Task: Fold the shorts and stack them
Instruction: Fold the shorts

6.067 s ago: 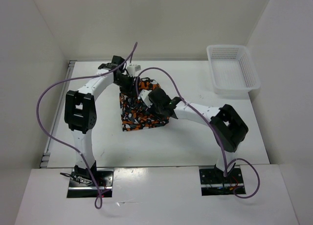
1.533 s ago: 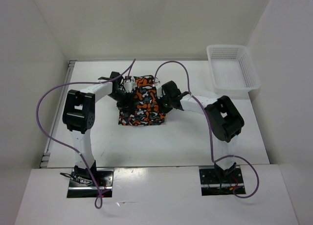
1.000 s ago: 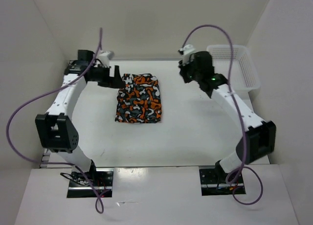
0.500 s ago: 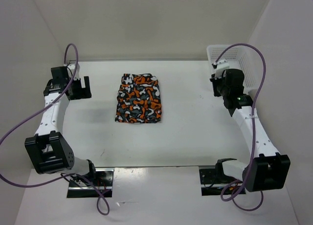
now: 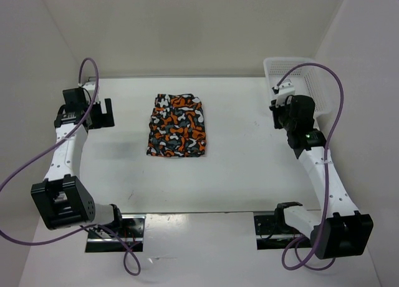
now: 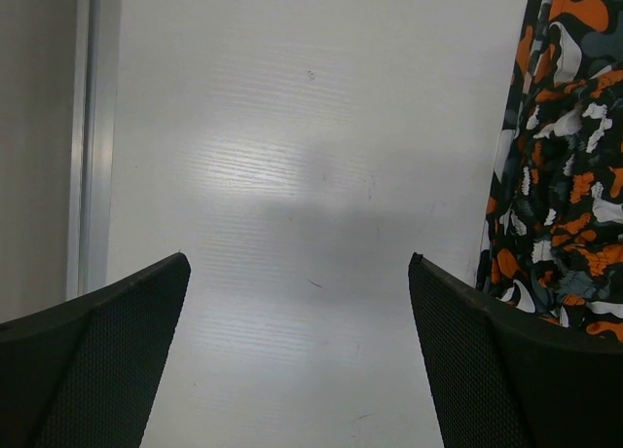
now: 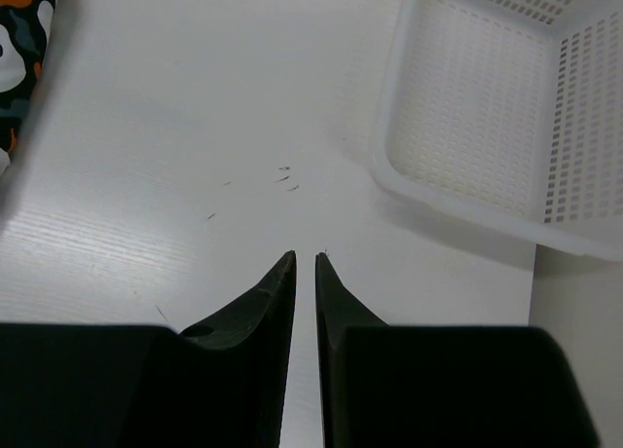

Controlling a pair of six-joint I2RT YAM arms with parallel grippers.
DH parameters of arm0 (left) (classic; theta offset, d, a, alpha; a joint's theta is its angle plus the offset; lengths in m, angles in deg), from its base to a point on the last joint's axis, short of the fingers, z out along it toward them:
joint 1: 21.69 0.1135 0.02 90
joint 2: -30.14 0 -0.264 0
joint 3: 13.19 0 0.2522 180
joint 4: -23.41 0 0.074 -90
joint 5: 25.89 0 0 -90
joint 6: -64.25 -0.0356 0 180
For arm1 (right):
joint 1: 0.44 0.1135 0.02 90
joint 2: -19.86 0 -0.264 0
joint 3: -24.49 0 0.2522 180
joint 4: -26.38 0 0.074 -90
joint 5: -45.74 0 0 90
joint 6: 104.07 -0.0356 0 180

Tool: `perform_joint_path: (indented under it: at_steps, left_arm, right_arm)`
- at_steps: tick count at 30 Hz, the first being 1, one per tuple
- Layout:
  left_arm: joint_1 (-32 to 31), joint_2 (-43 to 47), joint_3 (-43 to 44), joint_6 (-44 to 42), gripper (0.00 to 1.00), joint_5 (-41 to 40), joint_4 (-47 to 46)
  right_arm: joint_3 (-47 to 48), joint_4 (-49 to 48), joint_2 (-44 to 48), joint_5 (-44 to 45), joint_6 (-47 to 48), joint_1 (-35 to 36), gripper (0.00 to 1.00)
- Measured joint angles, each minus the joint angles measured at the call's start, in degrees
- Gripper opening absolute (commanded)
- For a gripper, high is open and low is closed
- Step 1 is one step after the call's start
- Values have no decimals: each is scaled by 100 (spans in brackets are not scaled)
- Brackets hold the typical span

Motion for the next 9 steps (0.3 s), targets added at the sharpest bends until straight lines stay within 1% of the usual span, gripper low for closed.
perform_joint_path:
  at_steps: [9]
  left_arm:
    - [15, 85, -214, 0, 100, 13, -61]
  right_arm:
    - [-286, 79, 166, -70, 0, 0, 18]
